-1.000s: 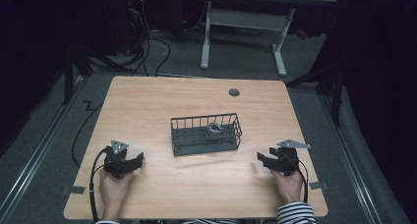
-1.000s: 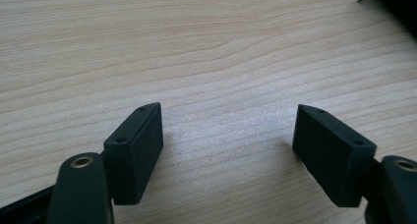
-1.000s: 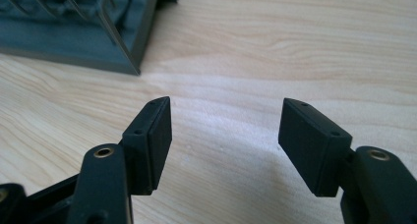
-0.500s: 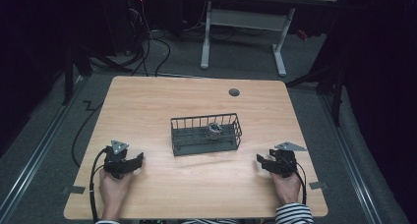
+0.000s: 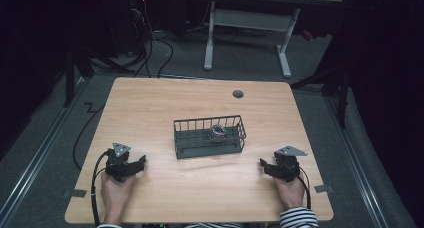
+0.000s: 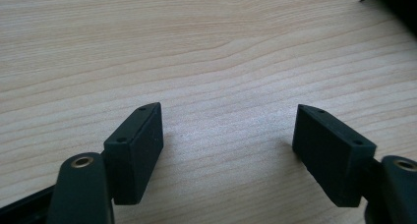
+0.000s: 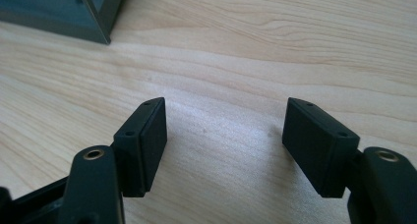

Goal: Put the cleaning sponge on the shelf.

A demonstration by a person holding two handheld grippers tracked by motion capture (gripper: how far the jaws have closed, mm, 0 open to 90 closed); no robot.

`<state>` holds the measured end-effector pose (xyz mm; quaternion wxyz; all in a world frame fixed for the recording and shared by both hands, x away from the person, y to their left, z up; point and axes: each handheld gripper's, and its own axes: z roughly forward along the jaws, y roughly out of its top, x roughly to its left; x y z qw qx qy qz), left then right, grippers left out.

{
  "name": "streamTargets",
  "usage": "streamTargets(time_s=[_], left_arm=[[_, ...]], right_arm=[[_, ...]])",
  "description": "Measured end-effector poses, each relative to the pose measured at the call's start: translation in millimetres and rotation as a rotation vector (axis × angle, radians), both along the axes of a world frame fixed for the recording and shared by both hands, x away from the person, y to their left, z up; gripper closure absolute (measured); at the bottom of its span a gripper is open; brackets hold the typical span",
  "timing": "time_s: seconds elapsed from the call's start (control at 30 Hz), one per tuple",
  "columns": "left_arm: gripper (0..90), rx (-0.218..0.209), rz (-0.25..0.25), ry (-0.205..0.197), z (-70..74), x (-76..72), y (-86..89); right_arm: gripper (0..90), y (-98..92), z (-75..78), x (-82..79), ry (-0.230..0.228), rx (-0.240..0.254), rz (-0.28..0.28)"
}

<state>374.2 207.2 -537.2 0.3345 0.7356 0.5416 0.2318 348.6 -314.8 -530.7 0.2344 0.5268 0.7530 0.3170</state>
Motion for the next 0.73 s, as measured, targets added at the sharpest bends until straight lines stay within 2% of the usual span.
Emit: streamTargets(time_s=[0.3, 0.73], left_arm=[[27.3, 0.004, -0.002, 0.002, 0.1, 0.0, -0.3], [26.7, 0.008, -0.002, 0.001, 0.0, 0.1, -0.7]], right_arm=[[29.0, 0.3, -0.2, -0.3, 0.006, 0.0, -0.004], [28.7, 0.5, -0.2, -0.5, 0.006, 0.0, -0.007]])
